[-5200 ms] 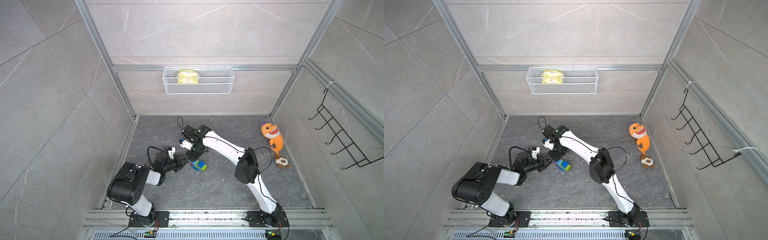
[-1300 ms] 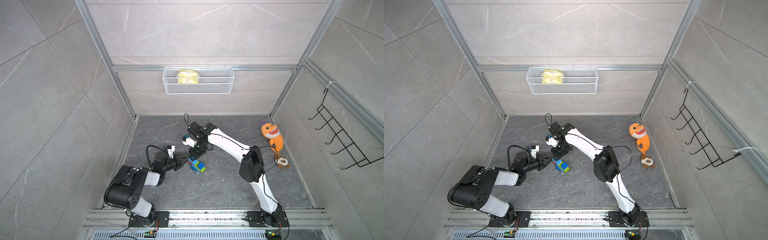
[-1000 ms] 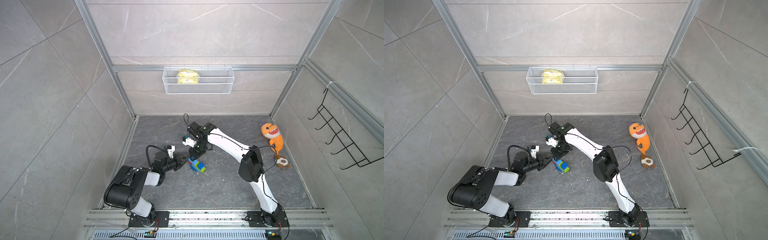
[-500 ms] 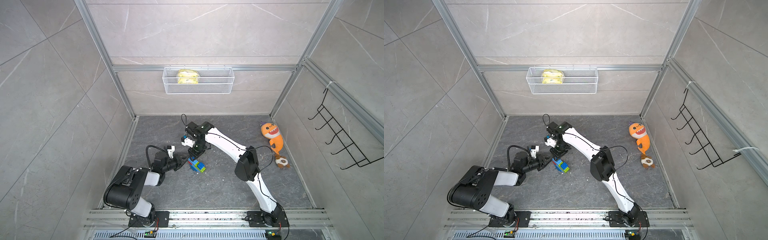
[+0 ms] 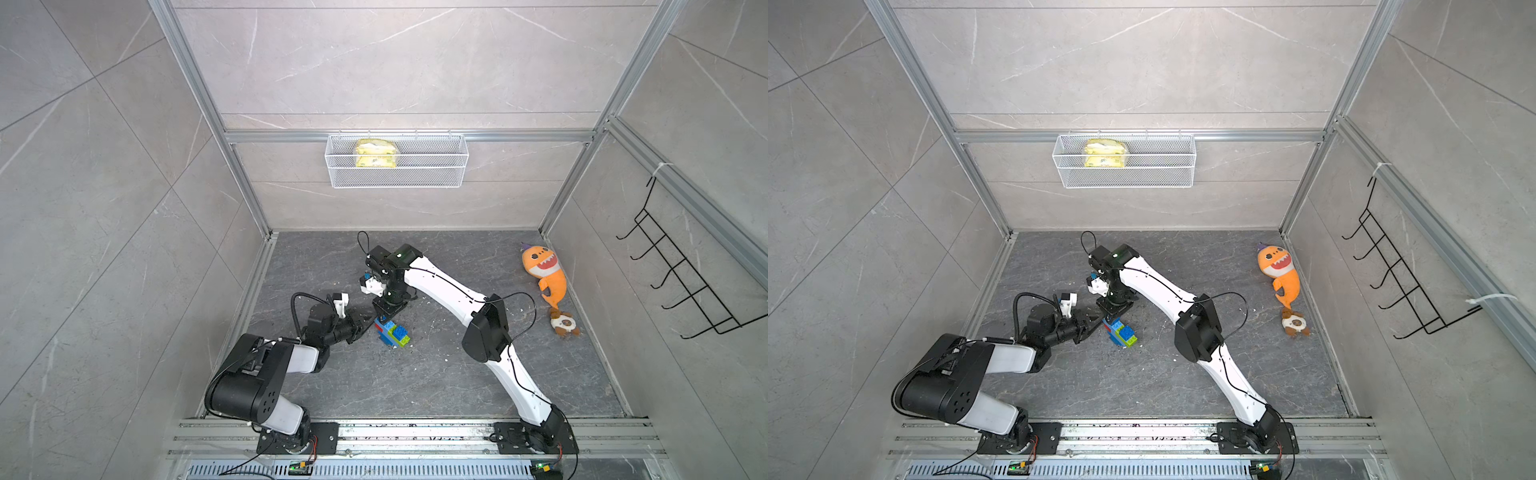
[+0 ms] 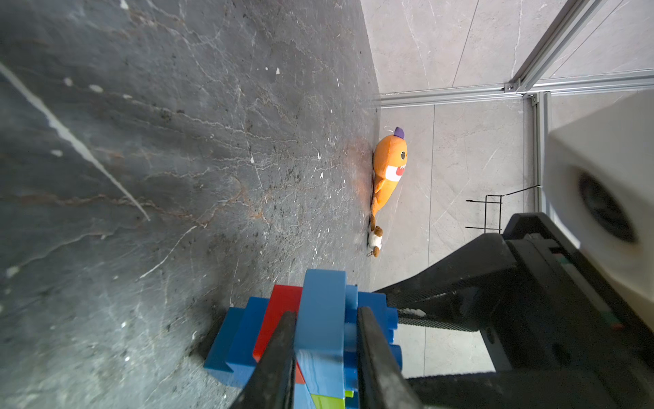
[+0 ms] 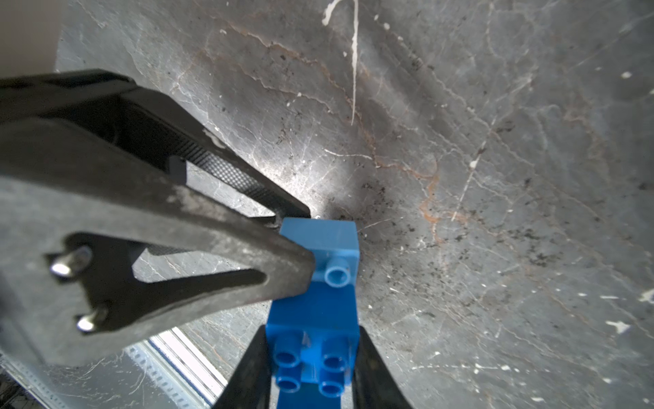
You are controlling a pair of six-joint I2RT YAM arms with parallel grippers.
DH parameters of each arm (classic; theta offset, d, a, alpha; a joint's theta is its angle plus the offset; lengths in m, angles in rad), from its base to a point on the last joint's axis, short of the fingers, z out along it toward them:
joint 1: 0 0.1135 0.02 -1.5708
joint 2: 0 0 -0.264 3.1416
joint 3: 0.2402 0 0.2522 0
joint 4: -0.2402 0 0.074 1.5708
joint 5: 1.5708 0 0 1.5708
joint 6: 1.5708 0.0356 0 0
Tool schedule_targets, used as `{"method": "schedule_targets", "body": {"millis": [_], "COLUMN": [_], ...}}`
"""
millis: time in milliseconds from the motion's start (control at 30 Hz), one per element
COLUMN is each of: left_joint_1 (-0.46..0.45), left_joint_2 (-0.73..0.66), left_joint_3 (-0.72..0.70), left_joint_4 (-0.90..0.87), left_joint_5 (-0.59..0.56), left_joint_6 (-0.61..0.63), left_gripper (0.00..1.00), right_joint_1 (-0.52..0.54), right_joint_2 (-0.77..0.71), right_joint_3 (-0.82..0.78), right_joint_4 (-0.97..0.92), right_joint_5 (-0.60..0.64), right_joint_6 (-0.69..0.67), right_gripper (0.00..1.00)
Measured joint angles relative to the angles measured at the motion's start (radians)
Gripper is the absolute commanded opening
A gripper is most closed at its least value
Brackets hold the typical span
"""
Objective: Assemble a heart with lego
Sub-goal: Assemble the lego brick with the lego brick.
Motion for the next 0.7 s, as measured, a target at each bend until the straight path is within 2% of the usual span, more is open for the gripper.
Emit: {"method": "schedule_targets", "body": {"millis": [200, 433, 567, 700], "left_joint_1": [-0.006, -0.008, -0.008, -0.008], "left_joint_2": [-0.005, -0.007, -0.02, -0.064], "left_joint_3": [0.0, 0.0, 0.005, 0.075], "left_joint_4": [0.011, 0.01, -0.026, -0.22], "left_joint_5": [0.005, 0.002, -0.006, -0.037], "left_joint_6": [0.007, 0.02, 0.019, 0.046], "left_gripper": [0.2, 0.2, 0.2, 0.2], "right_joint_1": [0.007, 0.013, -0.028, -0.11], "right_joint_2": [-0.009, -0.032, -0.179, -0.394], "right_joint_3": [-0.04, -0.056, -0.201, -0.423], "right_joint_4": [0.016, 0.025, 0.118, 0.257], "right_joint_5": [0.002, 0.024, 0.041, 0.042], "right_joint_6": [0.005, 0.009, 0.038, 0.088], "right_gripper": [0.51, 0.56, 0.57, 0.57]}}
